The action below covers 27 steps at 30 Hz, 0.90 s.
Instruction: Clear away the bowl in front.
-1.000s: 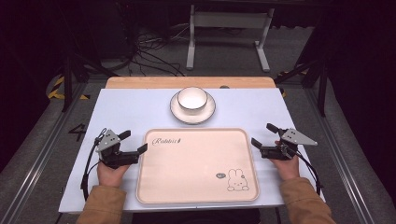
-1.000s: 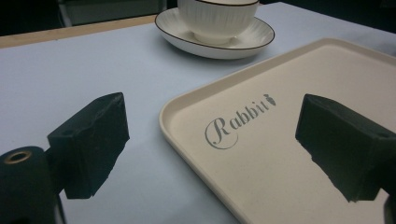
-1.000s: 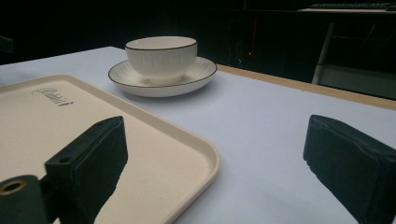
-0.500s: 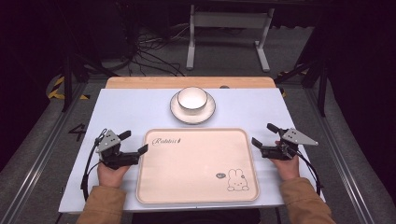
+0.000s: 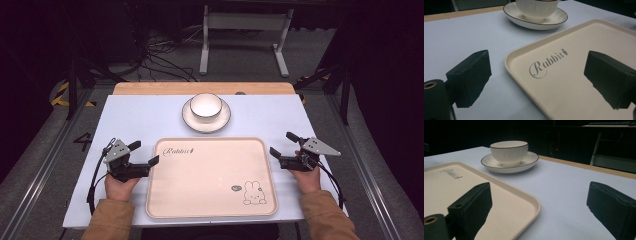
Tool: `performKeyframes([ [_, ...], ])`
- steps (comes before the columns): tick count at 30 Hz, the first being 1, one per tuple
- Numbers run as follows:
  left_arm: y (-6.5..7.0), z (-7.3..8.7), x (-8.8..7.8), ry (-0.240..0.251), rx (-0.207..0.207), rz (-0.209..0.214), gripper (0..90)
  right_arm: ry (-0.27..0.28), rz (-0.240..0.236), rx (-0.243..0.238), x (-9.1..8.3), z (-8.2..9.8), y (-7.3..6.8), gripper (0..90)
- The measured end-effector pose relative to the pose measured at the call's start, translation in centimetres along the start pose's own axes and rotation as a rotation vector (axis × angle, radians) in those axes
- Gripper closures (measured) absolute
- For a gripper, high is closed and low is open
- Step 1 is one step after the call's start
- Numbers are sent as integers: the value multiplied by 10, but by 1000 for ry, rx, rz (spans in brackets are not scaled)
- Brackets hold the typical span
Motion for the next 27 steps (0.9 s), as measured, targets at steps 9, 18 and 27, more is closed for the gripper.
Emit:
performKeyframes([
  [9,-3,-2,-1,25,-62,34,85,1,5,0,0,0,0,66],
  [18,1,-21,-8,45,-20,28,85,1,9,-5,1,0,0,66],
  [27,7,-51,-6,53,32,47,78,1,9,-2,1,0,0,66],
])
Point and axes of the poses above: each handheld gripper's, and its own axes: x roughly forward along the jaws, z roughly out of its underside, y roughly to its right, the point moved 3 cm from there along x, roughly forward along the jaws, and after that the axes turned 11 degrees about z, right-handed, at the moved point
